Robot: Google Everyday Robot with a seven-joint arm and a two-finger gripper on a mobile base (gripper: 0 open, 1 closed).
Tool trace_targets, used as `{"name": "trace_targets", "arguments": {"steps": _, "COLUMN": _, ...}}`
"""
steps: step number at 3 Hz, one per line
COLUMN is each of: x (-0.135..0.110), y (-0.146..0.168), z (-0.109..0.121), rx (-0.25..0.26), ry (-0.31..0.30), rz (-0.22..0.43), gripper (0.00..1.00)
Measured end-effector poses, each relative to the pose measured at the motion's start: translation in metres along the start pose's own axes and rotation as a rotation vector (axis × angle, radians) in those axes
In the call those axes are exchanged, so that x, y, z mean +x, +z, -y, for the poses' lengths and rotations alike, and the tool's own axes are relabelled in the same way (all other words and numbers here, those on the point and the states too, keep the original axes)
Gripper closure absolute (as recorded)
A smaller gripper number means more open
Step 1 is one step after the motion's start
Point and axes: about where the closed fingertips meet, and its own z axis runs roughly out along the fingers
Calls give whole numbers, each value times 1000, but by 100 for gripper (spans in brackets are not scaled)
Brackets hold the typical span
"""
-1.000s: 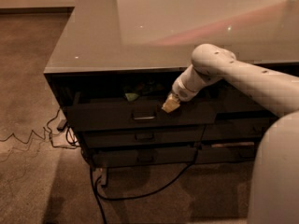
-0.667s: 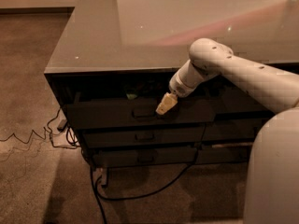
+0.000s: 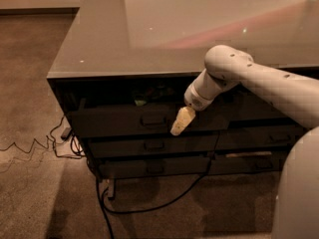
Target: Open top drawer
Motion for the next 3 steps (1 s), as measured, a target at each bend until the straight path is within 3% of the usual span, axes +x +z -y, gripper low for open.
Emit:
{"name": "trace_targets", "arguments": {"steps": 2, "x": 24, "y": 5, "z": -30, "rx": -43, "ry": -16, "rz": -65, "gripper": 41}}
{"name": "trace_targets", "arguments": {"steps": 3, "x": 20, "y": -3, "z": -30, "rx": -43, "ry": -16, "rz": -65, "gripper": 65}}
